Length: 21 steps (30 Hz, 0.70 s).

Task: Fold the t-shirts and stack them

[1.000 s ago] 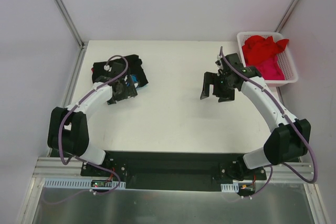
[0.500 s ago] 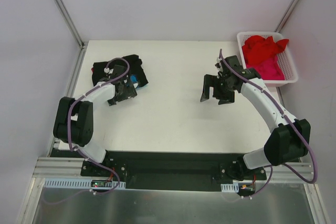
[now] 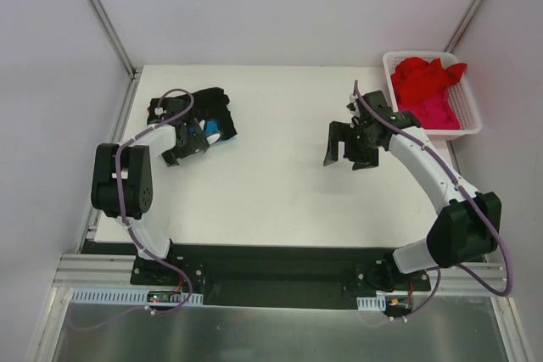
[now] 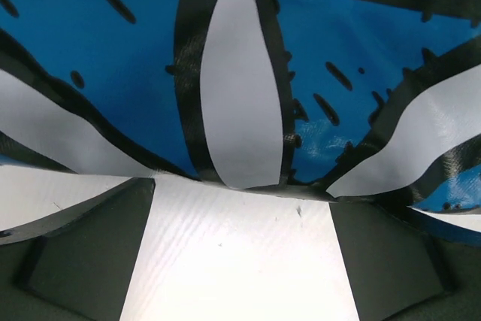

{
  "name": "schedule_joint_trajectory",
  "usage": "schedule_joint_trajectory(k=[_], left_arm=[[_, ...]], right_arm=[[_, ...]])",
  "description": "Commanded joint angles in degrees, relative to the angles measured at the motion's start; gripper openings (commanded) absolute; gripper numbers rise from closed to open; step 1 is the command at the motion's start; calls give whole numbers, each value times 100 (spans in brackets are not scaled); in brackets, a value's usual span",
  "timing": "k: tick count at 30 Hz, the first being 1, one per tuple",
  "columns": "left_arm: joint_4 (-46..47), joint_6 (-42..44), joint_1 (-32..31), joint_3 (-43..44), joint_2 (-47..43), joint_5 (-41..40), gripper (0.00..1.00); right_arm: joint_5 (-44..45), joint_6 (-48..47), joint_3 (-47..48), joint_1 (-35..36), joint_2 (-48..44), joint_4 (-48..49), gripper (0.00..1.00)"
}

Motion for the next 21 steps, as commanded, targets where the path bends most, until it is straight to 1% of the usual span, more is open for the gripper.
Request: schedule_joint_trajectory(k=[1,6,7,11,16,21], left_arm=[[78,128,334,362,185,152,99],[16,181,362,792,344,284,99],[-19,207,501,880,413,284,99],[-212,304,712,1485,747,345,99],[-362,348,1038,1830,1064,416,99],[-502,523,1310,2295,1380,293,99]], right_arm=[[-104,-104,-22,-37,-67,26,96],[-218,-174,-22,-89,-32,26,96],[-236,-192,-13,-90,-41,8,96],[-341,-244,4,-142,-155,-27,96],[-464,-280,-75,-230,-295,-27,96],[-702,-288,30,-265,-392,-53,96]])
